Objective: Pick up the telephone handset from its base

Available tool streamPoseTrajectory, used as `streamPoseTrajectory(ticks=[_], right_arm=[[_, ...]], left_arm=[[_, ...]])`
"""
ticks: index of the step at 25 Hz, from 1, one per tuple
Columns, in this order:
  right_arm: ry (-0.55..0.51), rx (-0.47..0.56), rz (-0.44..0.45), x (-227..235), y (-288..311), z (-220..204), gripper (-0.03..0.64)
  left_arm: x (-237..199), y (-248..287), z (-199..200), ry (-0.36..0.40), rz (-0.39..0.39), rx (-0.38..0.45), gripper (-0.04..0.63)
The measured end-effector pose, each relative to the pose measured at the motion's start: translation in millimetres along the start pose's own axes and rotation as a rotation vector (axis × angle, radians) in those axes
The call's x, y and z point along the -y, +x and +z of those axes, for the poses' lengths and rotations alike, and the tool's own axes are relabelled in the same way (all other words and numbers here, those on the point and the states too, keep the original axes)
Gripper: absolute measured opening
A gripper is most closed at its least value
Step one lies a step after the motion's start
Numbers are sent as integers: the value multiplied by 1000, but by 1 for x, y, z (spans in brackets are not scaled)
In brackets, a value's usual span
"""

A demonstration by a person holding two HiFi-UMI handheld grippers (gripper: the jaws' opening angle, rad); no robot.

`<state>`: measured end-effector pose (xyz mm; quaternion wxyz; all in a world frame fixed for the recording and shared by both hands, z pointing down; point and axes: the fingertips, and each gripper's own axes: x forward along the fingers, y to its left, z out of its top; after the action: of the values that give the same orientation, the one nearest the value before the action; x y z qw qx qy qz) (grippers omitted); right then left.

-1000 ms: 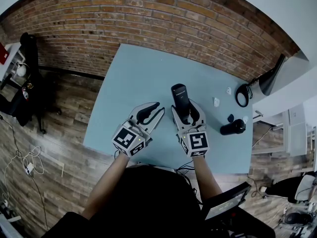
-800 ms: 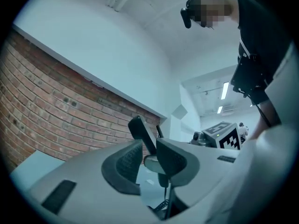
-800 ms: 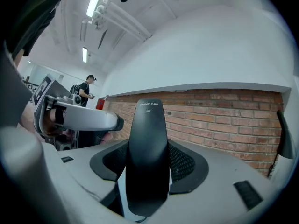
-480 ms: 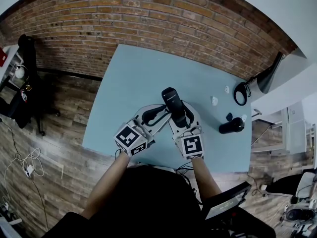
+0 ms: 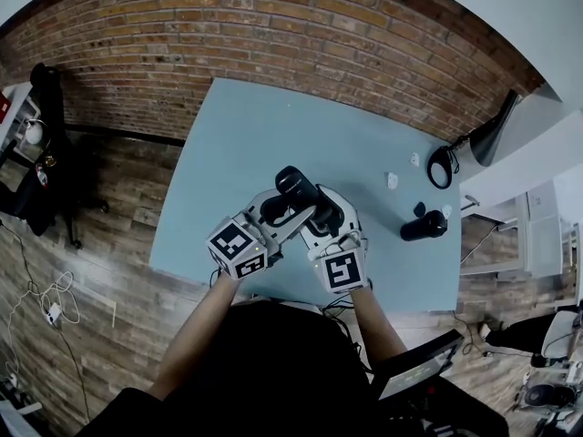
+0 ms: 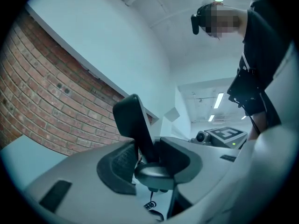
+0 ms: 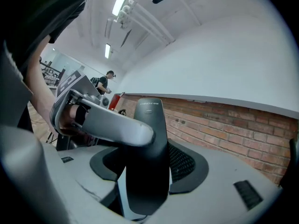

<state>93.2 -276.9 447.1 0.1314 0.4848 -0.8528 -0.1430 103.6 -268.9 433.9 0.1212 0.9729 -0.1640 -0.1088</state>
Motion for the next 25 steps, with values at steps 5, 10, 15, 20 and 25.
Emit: streamPoseTrajectory(ticks=[5, 10, 15, 20, 25], right_arm=[[15, 0, 16, -3, 1, -2, 250], [21, -17, 69, -8, 1, -7, 250], [45, -26, 164, -12, -5, -9, 250], [64, -28, 205, -14, -10, -10, 252], [81, -58, 304, -23, -18, -15, 250]], left_arm=[[1, 0, 1, 27, 38, 10, 132], [0, -2, -5, 31, 47, 3, 129], [3, -2, -8, 37, 35, -13, 129], [3, -2, -10, 46, 43, -20, 126], [-22, -16, -11, 0, 124, -9, 120]])
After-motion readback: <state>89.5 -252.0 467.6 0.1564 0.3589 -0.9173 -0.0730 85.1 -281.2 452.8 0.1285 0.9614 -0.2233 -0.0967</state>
